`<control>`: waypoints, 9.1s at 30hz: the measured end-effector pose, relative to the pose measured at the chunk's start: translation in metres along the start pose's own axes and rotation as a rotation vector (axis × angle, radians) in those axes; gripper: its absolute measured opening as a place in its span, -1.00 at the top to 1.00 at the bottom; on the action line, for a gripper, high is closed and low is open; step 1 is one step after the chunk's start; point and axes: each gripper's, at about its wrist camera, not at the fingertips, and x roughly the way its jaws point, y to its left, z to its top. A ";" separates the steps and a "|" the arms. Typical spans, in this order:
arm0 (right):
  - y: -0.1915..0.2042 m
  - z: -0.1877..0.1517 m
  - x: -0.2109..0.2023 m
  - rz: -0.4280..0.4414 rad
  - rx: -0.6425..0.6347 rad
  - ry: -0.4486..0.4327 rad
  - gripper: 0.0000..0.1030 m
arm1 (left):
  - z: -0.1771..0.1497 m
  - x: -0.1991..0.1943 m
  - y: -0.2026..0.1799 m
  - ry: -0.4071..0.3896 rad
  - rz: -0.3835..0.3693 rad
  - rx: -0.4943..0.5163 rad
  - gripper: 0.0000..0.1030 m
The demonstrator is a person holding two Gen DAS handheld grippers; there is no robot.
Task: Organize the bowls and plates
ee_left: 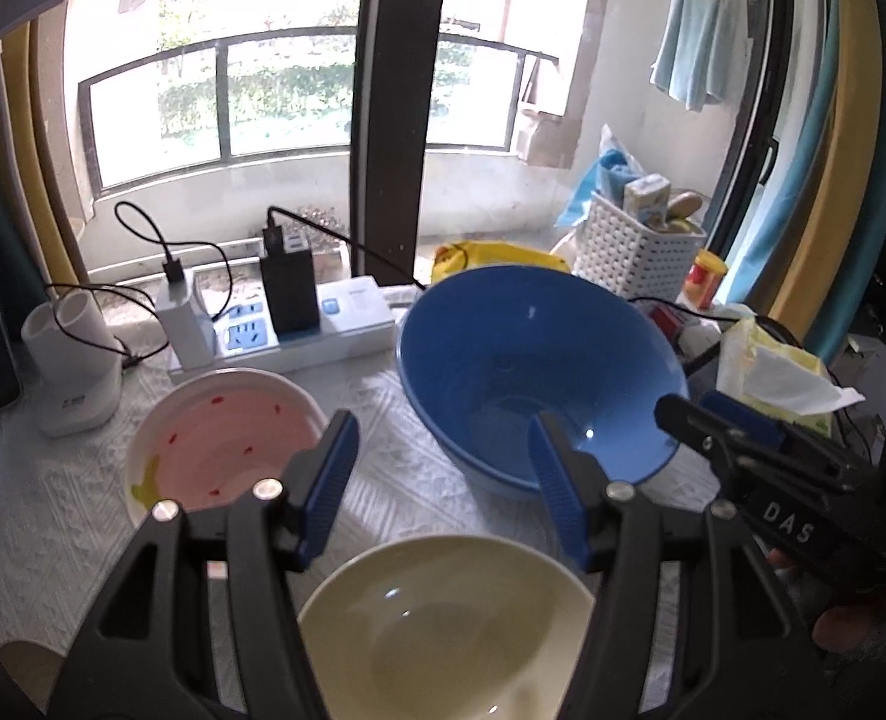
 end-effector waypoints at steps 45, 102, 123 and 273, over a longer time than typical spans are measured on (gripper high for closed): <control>0.007 0.004 -0.005 -0.030 -0.014 -0.004 0.55 | 0.008 -0.002 -0.019 0.073 -0.007 0.063 0.39; 0.077 -0.069 -0.158 -0.089 -0.068 -0.072 0.54 | -0.074 -0.163 0.002 -0.053 -0.105 0.100 0.39; 0.107 -0.111 -0.191 -0.124 -0.070 -0.023 0.54 | -0.122 -0.199 0.022 -0.003 -0.149 0.110 0.39; 0.075 -0.055 -0.001 0.234 -0.125 0.334 0.36 | -0.063 -0.044 0.062 0.329 -0.168 -0.019 0.35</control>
